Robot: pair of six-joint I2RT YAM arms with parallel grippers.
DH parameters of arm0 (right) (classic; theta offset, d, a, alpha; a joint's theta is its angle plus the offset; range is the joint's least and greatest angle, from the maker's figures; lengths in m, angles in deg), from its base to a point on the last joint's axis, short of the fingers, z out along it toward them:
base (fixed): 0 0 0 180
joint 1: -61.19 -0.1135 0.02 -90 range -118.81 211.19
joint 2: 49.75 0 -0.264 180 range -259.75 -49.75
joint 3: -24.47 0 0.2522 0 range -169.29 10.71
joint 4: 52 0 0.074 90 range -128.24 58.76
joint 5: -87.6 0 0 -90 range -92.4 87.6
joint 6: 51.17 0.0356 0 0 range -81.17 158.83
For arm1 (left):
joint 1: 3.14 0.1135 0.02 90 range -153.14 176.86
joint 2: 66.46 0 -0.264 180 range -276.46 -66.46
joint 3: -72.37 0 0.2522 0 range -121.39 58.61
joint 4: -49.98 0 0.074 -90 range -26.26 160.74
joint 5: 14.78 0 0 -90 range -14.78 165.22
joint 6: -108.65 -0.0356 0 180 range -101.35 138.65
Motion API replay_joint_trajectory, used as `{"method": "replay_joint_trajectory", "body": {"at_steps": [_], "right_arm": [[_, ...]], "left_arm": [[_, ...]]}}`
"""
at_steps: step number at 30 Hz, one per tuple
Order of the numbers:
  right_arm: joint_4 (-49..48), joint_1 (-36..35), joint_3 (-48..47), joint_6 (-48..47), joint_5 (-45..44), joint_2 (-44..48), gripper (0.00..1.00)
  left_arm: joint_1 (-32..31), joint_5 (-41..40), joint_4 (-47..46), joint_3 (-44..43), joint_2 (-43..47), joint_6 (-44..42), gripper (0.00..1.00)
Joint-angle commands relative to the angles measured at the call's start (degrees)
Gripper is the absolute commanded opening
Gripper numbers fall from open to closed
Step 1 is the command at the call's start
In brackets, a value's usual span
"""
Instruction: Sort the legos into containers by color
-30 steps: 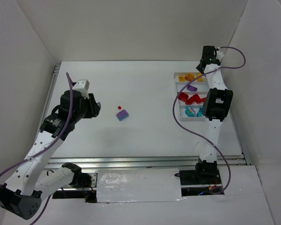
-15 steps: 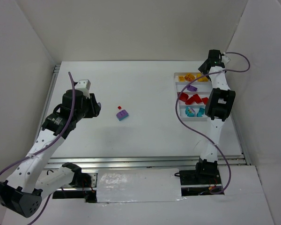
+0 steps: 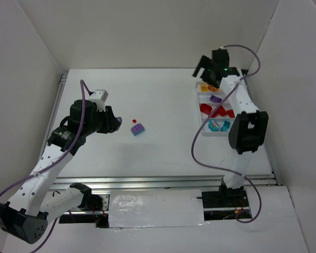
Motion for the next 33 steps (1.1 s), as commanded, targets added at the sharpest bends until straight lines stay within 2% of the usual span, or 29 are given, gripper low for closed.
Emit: {"method": "replay_joint_trajectory", "body": {"at_steps": [1, 2, 5, 6, 7, 8, 9, 10, 13, 15, 18, 23, 27, 33], "right_arm": [[-5.1, -14.5, 10.8, -2.8, 8.9, 17.9, 1.0], [-6.5, -16.7, 14.3, -2.5, 10.0, 20.8, 1.0], [-19.2, -21.3, 28.6, -1.5, 24.3, 31.3, 1.0], [-21.7, -21.6, 34.6, 1.8, 32.1, 33.4, 1.0], [-24.2, -21.6, 37.2, 3.9, 35.2, 37.4, 1.0], [-27.4, -21.8, 40.3, 6.2, 38.1, 39.4, 1.0], [-34.1, -22.3, 43.1, 9.0, 41.3, 41.1, 0.99], [-37.6, -22.5, 47.0, 9.8, 48.1, 43.9, 0.99], [-48.6, -25.1, 52.7, 11.4, 57.9, 48.7, 0.98], [-49.9, -27.4, 53.6, 9.8, 59.8, 50.4, 0.96], [-49.8, -30.4, 53.7, 8.1, 61.1, 52.0, 0.93], [-49.2, -36.4, 53.5, 6.0, 56.5, 52.3, 0.87], [-52.0, -39.0, 53.2, 7.2, 56.6, 50.9, 0.81], [-49.7, -42.2, 51.2, 4.8, 52.9, 49.5, 0.77]], "left_arm": [[0.5, 17.6, -6.9, -0.3, 0.3, -3.2, 0.0], [0.5, 20.1, -7.9, -0.1, 0.9, -3.2, 0.0], [0.6, 31.1, -11.5, 0.8, 1.6, -3.9, 0.0], [0.6, 33.9, -12.5, 1.1, 1.7, -3.9, 0.0], [0.6, 36.6, -13.5, 1.8, 1.9, -3.6, 0.0], [0.7, 42.7, -16.1, 2.1, 2.3, -3.4, 0.0], [0.7, 45.4, -17.5, 2.5, 2.6, -3.1, 0.0], [0.7, 47.6, -18.9, 3.3, 3.0, -1.6, 0.0], [0.7, 55.3, -25.2, 5.1, 3.7, 1.7, 0.0], [0.7, 63.0, -29.9, 6.0, 3.1, 3.5, 0.0], [0.5, 67.8, -34.8, 7.1, 2.7, 7.4, 0.0], [-0.7, 67.0, -31.5, 6.5, 5.2, 3.4, 0.01], [-1.2, 64.8, -27.9, 6.2, 5.5, 1.3, 0.02], [-1.4, 66.7, -28.9, 6.4, 4.9, 2.3, 0.0]]}}
